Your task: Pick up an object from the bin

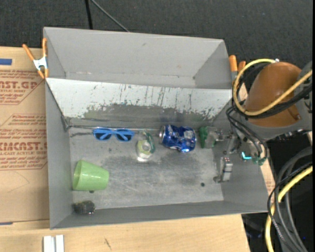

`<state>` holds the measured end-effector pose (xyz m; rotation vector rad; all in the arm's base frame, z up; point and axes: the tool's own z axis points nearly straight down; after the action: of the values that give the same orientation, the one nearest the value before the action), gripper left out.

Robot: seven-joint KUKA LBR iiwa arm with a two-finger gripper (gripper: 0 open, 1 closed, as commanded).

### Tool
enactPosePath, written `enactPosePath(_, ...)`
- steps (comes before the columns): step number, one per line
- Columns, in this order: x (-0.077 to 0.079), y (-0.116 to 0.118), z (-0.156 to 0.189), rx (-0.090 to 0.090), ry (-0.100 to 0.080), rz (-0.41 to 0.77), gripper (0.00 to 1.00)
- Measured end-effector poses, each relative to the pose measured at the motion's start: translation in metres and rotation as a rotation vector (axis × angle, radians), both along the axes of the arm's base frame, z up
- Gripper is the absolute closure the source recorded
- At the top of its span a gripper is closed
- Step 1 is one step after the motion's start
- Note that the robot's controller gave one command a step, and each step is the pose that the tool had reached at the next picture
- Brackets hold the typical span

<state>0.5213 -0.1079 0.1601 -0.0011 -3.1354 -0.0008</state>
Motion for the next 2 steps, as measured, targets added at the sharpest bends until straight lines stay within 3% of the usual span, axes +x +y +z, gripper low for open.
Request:
enactPosePath(1,0.036,0.058,-0.07,0.003,-0.004,-0.042,0.0)
enactPosePath(2,0.057,0.04,-0.08,0.002,-0.007,-0.105,0.0)
